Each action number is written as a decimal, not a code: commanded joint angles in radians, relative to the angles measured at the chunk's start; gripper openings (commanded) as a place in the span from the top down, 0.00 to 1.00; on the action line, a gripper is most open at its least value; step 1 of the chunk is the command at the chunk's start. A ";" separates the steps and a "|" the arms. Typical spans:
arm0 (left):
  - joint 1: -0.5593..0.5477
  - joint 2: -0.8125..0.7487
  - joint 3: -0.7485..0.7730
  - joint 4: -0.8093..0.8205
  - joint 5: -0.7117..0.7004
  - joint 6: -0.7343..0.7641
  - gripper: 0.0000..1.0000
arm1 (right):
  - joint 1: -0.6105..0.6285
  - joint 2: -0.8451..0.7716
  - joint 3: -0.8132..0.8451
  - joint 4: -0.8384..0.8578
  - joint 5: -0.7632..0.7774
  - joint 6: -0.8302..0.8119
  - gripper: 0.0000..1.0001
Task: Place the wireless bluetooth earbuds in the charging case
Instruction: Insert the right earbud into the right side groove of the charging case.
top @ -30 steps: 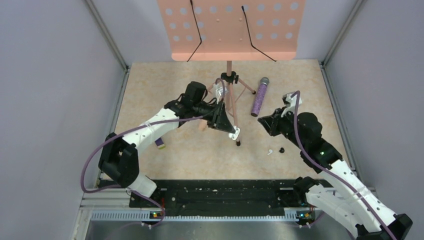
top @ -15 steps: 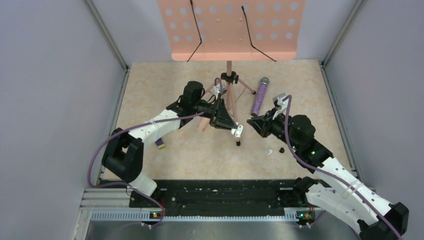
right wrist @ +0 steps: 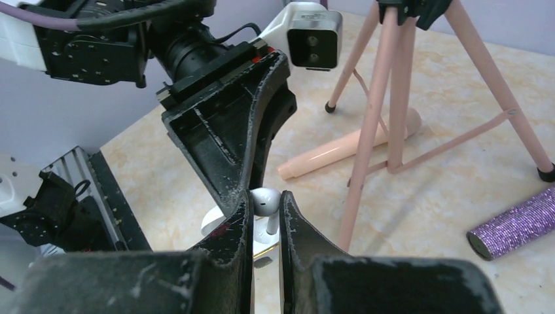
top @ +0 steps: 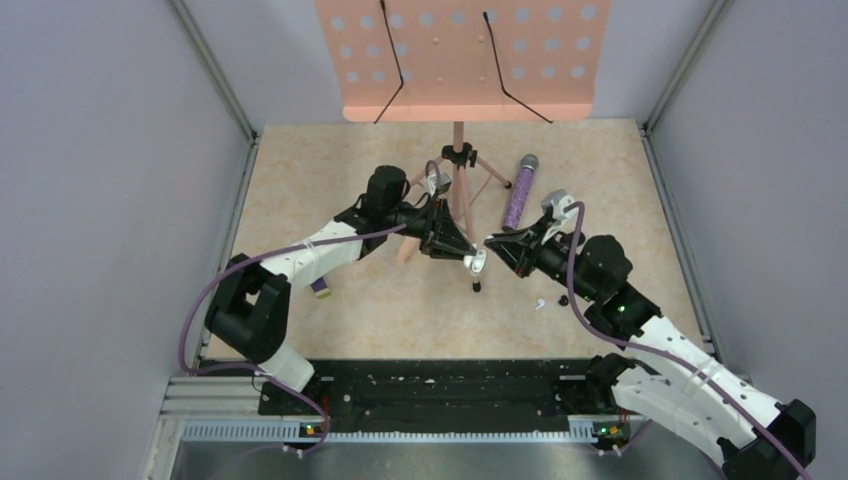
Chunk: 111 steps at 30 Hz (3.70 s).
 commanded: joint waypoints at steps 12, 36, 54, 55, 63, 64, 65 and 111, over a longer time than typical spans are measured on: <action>0.001 0.022 -0.112 0.409 0.052 -0.289 1.00 | 0.043 -0.044 -0.142 0.249 -0.040 -0.062 1.00; 0.003 0.043 -0.122 0.504 0.098 -0.401 1.00 | 0.045 -0.016 -0.214 0.439 -0.027 -0.038 1.00; 0.000 0.068 -0.159 0.751 0.109 -0.577 1.00 | 0.045 0.014 -0.246 0.466 -0.032 -0.048 1.00; 0.001 0.069 -0.160 0.755 0.110 -0.578 1.00 | 0.045 0.013 -0.249 0.464 -0.033 -0.048 1.00; 0.001 0.083 -0.165 0.819 0.110 -0.620 1.00 | 0.045 -0.001 -0.248 0.412 -0.064 -0.056 1.00; 0.001 0.085 -0.166 0.835 0.111 -0.630 1.00 | 0.045 -0.002 -0.247 0.404 -0.073 -0.058 1.00; 0.001 0.089 -0.167 0.851 0.111 -0.641 1.00 | 0.045 -0.001 -0.246 0.393 -0.078 -0.061 1.00; 0.015 0.025 -0.007 -0.175 -0.022 0.159 1.00 | 0.039 -0.106 0.106 -0.461 0.530 0.154 0.14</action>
